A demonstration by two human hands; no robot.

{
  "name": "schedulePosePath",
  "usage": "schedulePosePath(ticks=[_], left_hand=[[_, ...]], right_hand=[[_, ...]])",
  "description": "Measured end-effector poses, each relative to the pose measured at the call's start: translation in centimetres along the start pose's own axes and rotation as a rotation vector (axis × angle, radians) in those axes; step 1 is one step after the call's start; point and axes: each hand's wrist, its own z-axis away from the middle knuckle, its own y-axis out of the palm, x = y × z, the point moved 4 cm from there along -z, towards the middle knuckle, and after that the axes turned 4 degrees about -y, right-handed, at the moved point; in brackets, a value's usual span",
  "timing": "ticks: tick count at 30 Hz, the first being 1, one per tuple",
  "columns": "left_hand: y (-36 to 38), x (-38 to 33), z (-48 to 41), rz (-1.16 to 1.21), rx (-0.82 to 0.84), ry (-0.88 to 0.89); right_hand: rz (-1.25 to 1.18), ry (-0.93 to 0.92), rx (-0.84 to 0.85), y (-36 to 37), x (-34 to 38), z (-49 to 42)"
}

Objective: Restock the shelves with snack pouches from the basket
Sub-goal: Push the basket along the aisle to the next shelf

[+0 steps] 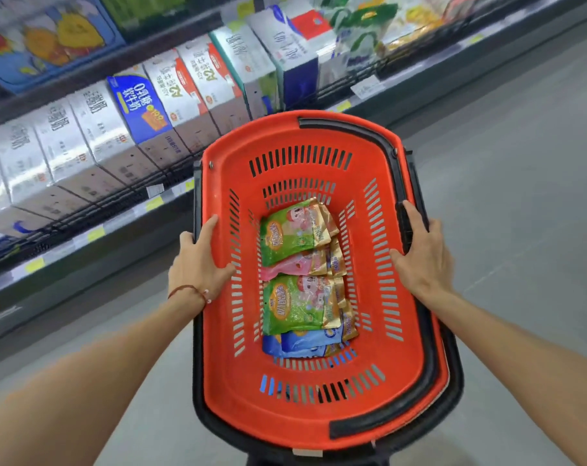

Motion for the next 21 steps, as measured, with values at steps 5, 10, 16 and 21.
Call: schedulePosePath(ticks=[5,10,16,21], left_hand=[[-1.8,-12.5,-0.7,-0.107,0.012,0.119],[-2.3,-24.8,-1.6,-0.11,0.038,0.267],[-1.4,-37.5,-1.1,-0.126,0.035,0.416],[1.0,-47.4,-2.8,-0.118,0.035,0.509]], right_hand=[[-0.063,0.109,-0.068,-9.3,-6.0,-2.1],[-0.075,0.182,-0.164,-17.8,-12.1,-4.3],[-0.129,0.253,-0.251,-25.3,-19.5,-6.2],[-0.222,0.307,-0.297,-29.6,-25.5,-9.7]])
